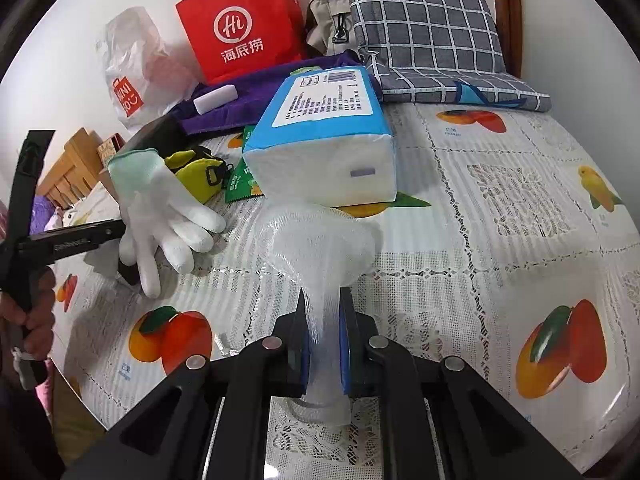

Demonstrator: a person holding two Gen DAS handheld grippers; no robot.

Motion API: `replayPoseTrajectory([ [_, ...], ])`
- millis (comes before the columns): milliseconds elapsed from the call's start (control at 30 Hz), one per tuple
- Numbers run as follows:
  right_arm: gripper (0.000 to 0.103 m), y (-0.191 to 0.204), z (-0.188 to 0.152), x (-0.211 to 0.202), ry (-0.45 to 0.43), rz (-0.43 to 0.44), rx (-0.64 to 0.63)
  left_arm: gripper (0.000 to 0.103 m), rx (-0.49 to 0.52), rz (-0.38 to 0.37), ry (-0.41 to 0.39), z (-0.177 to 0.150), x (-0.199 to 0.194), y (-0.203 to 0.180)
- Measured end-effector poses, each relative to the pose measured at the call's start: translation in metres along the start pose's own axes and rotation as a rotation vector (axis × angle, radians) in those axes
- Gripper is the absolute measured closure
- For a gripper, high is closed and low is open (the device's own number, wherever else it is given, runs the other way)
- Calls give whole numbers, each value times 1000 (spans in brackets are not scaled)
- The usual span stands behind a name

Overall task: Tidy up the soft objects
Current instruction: 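Grasp the white tissue with the left tool while the right tool holds the clear bag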

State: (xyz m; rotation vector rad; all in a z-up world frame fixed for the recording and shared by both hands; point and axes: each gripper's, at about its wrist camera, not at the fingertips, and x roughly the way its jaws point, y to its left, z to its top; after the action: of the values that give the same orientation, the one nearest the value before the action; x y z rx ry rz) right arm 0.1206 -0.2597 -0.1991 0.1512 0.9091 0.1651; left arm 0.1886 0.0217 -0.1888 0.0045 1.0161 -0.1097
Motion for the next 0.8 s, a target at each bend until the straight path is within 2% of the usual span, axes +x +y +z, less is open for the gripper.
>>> replayPoseTrajectory([
  [333,92,5,7,-5,39,-35,7,80,-96,-46,-21,-4,-23,30],
  [500,92,14,21,-24,5,-54,-9,80,-101,-62,-25,2,-34,35],
  [800,92,34,56,-52,-62,-47,-53,80,-93,-92,-83,23,-61,39],
])
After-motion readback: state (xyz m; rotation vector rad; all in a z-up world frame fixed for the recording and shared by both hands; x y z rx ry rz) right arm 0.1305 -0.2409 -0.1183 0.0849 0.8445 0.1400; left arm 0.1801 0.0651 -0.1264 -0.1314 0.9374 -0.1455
